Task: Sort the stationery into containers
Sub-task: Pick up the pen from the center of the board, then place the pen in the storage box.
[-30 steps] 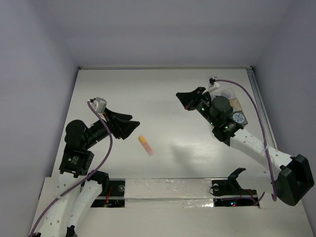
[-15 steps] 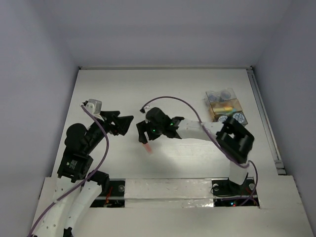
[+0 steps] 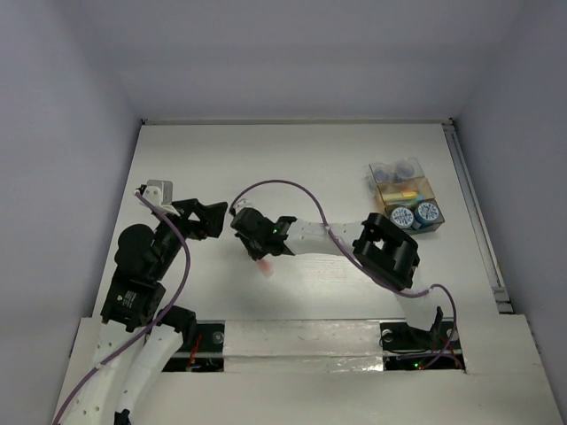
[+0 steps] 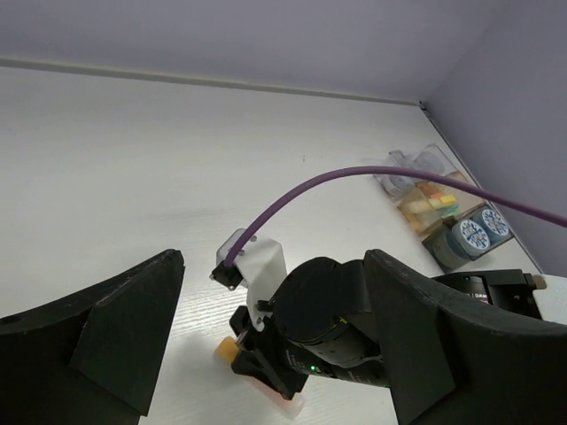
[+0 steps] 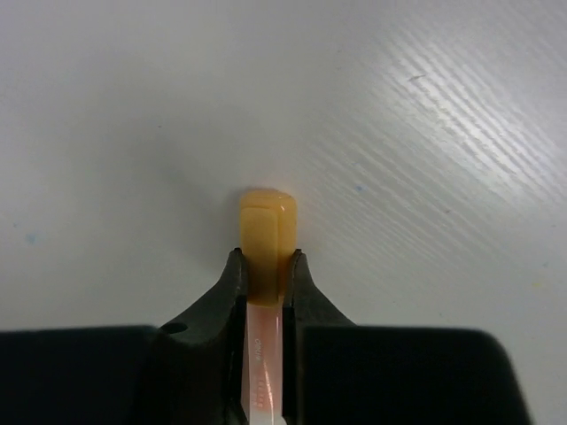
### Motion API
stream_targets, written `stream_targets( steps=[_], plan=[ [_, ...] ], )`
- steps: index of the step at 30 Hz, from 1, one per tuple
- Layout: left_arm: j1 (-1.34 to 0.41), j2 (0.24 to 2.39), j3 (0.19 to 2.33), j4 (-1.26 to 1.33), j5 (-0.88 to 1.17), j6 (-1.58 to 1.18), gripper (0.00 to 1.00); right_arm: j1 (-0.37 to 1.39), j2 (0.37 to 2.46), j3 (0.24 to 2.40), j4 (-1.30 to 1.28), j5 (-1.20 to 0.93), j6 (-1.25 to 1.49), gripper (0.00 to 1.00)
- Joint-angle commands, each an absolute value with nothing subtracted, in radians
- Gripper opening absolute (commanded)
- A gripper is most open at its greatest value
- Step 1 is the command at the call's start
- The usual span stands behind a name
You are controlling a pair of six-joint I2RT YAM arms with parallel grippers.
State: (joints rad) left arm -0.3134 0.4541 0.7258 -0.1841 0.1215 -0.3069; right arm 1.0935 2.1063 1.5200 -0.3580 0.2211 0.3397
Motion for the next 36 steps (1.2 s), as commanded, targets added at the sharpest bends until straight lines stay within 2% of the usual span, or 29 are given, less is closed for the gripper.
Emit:
stream_targets(
  steps=[1, 4, 8, 9, 13, 17, 22, 26, 33, 36],
  plan=[
    [-0.319, 0.443, 0.727, -0.16, 0.11, -0.295, 0.8, 1.074, 2.085, 1.511, -0.426, 0.405, 0.318, 0.0],
    [-0.319, 0.443, 0.715, -0.156, 0.138, -0.296, 0.85, 1.005, 1.929, 1.409, -0.335, 0.437, 0.324, 0.0],
    [-0.319, 0.442, 0.7, -0.143, 0.207, -0.301, 0.99, 0.743, 1.639, 1.172, -0.154, 0.379, 0.376, 0.0],
    [-0.319, 0.443, 0.696, -0.14, 0.221, -0.304, 0.99, 0.695, 1.527, 1.125, -0.093, 0.38, 0.399, 0.0],
    [-0.328, 0.462, 0.686, -0.127, 0.275, -0.305, 0.99, 0.451, 1.306, 0.938, 0.038, 0.377, 0.465, 0.0],
    [-0.337, 0.466, 0.681, -0.127, 0.301, -0.305, 0.99, 0.252, 1.217, 0.842, 0.113, 0.388, 0.517, 0.0],
    [-0.348, 0.454, 0.68, -0.129, 0.299, -0.304, 0.99, 0.089, 1.239, 0.801, 0.202, 0.416, 0.6, 0.0],
    [-0.357, 0.449, 0.68, -0.129, 0.301, -0.305, 0.99, 0.026, 1.316, 0.802, 0.256, 0.451, 0.658, 0.0],
    [-0.367, 0.446, 0.68, -0.129, 0.304, -0.302, 0.99, -0.018, 1.433, 0.782, 0.339, 0.417, 0.784, 0.0],
    [-0.367, 0.448, 0.68, -0.13, 0.302, -0.302, 0.99, -0.018, 1.473, 0.773, 0.334, 0.41, 0.831, 0.04]
  ],
)
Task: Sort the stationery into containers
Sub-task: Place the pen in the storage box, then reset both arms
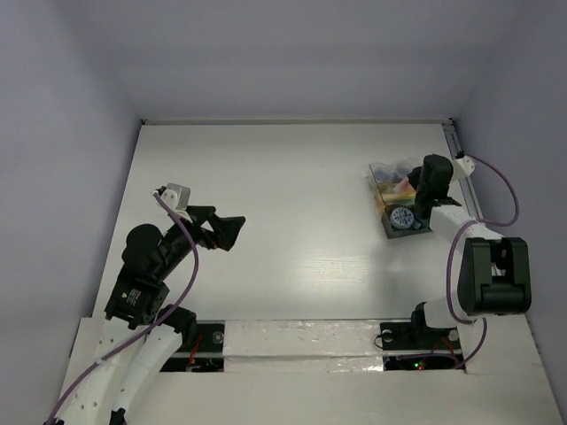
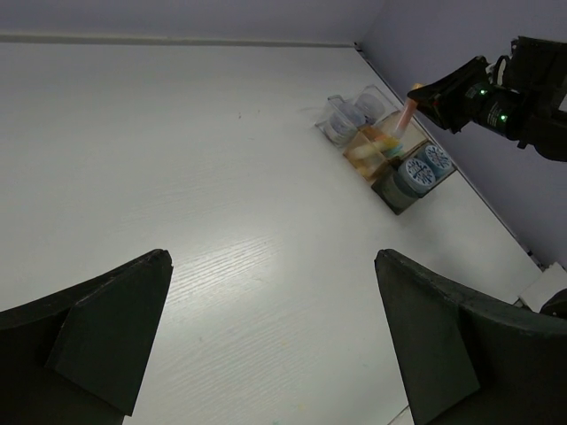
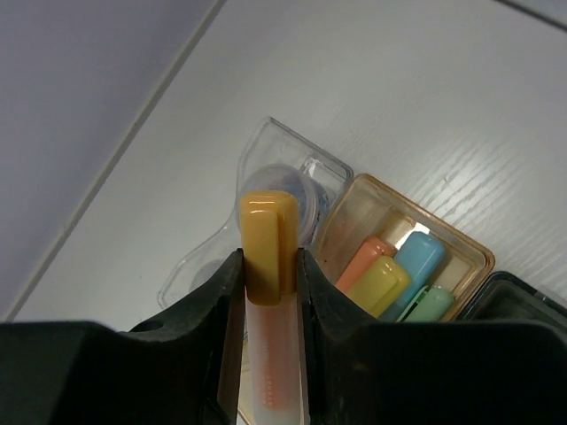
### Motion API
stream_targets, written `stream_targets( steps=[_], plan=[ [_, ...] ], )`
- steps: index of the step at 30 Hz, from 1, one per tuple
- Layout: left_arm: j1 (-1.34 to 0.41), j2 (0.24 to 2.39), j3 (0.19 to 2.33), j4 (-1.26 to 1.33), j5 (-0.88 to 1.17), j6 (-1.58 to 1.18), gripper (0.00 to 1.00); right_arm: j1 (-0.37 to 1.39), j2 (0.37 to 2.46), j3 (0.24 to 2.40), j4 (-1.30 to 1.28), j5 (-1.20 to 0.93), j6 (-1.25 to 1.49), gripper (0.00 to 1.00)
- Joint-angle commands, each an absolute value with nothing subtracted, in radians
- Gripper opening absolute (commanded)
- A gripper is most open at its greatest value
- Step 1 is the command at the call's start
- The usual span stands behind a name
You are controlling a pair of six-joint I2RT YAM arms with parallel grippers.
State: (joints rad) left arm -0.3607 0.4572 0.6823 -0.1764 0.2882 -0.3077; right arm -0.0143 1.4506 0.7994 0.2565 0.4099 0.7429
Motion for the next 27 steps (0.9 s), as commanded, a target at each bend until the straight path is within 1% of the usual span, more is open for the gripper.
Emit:
stream_targets(
  steps=[1, 5, 7, 8, 9, 11, 12, 15, 19, 22, 23, 24, 25, 26, 27],
  plan=[
    [-0.367, 0.448, 0.678, -0.129, 0.302, -0.302, 0.99, -0.018, 1.479, 0.767, 0.337, 0.408, 0.842, 0.04],
    [-0.367, 0.451, 0.678, -0.127, 0.307, -0.301, 0.99, -0.018, 1.459, 0.724, 0.354, 0.388, 0.873, 0.09],
    [-0.367, 0.454, 0.678, -0.127, 0.308, -0.301, 0.99, -0.018, 1.444, 0.689, 0.38, 0.38, 0.882, 0.18],
    [-0.367, 0.454, 0.678, -0.126, 0.307, -0.302, 0.99, -0.018, 1.44, 0.681, 0.382, 0.374, 0.882, 0.21],
    [-0.367, 0.454, 0.678, -0.127, 0.308, -0.301, 0.99, -0.018, 1.437, 0.678, 0.376, 0.362, 0.885, 0.3],
    [-0.367, 0.457, 0.678, -0.127, 0.307, -0.302, 0.99, -0.018, 1.428, 0.666, 0.377, 0.344, 0.885, 0.4],
    [-0.367, 0.459, 0.678, -0.126, 0.307, -0.302, 0.99, -0.018, 1.422, 0.661, 0.39, 0.339, 0.881, 0.5],
    [-0.367, 0.462, 0.68, -0.127, 0.304, -0.302, 0.99, -0.018, 1.376, 0.653, 0.391, 0.312, 0.861, 0.72],
    [-0.367, 0.463, 0.681, -0.129, 0.298, -0.301, 0.99, -0.018, 1.245, 0.663, 0.361, 0.279, 0.821, 0.75],
    [-0.367, 0.465, 0.681, -0.126, 0.298, -0.301, 0.99, -0.018, 1.162, 0.68, 0.327, 0.236, 0.783, 0.75],
    [-0.367, 0.463, 0.681, -0.124, 0.298, -0.299, 0.99, -0.018, 1.105, 0.686, 0.315, 0.22, 0.773, 0.75],
    [-0.367, 0.462, 0.681, -0.123, 0.298, -0.301, 0.99, -0.018, 1.076, 0.698, 0.292, 0.18, 0.762, 0.71],
    [-0.367, 0.462, 0.683, -0.121, 0.299, -0.299, 0.99, -0.018, 1.046, 0.703, 0.288, 0.146, 0.741, 0.94],
    [-0.367, 0.459, 0.684, -0.12, 0.302, -0.298, 0.99, -0.018, 0.985, 0.706, 0.284, 0.065, 0.729, 1.0],
    [-0.367, 0.453, 0.686, -0.12, 0.301, -0.293, 0.99, -0.018, 0.953, 0.71, 0.263, 0.02, 0.72, 1.0]
  ],
)
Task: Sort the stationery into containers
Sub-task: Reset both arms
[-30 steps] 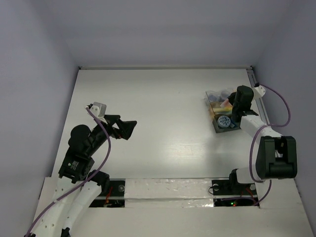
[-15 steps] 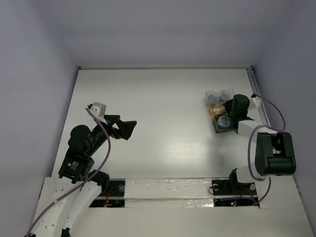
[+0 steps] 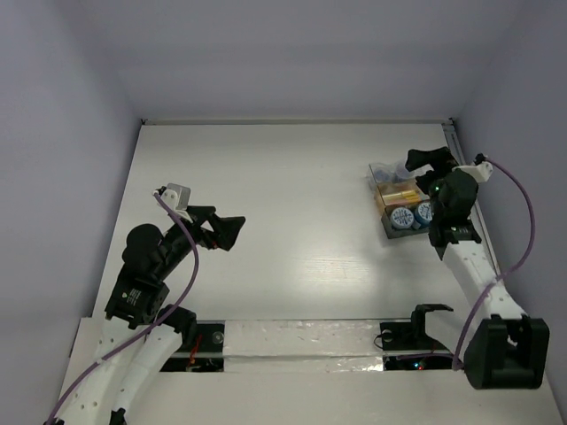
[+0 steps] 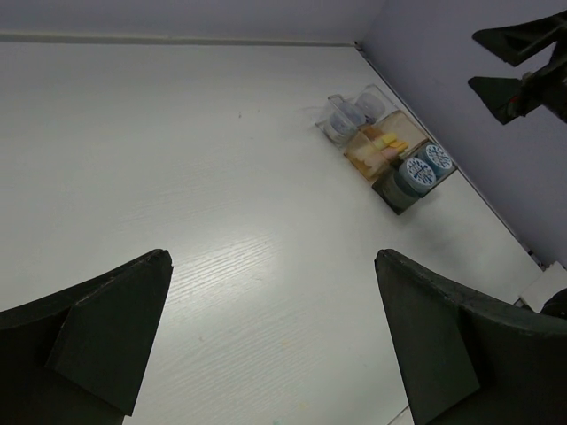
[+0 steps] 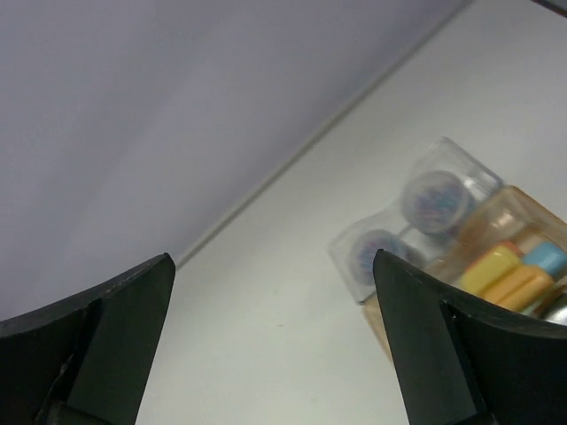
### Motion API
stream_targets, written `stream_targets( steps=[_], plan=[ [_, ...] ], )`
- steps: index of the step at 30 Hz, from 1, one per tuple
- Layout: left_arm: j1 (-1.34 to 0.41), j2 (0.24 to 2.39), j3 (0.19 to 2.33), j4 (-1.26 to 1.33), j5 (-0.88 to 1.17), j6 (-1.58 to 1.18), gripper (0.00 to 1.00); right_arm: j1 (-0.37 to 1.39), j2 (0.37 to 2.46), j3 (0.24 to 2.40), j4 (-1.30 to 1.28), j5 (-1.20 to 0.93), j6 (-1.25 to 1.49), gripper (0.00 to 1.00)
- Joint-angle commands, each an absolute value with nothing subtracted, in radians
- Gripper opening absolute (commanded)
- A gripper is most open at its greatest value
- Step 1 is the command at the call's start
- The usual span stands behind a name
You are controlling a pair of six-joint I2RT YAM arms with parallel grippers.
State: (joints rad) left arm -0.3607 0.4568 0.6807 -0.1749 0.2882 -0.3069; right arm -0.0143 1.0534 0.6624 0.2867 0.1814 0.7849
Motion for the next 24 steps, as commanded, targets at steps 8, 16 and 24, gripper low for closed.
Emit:
stream_targets(
  steps=[8, 16, 24],
  plan=[
    [-0.367, 0.423, 0.759, -0.055, 0.262, -0.319, 0.99, -0.018, 0.606, 0.754, 0.281, -0.345, 0.739, 1.0],
    [-0.367, 0.456, 0.989, 0.02, 0.267, -0.331, 0.99, -0.018, 0.336, 0.902, 0.12, -0.27, 0.654, 1.0],
    [-0.367, 0.442, 0.98, 0.101, 0.233, -0.347, 0.99, -0.018, 0.316, 0.885, 0.034, -0.201, 0.617, 1.0]
  ],
)
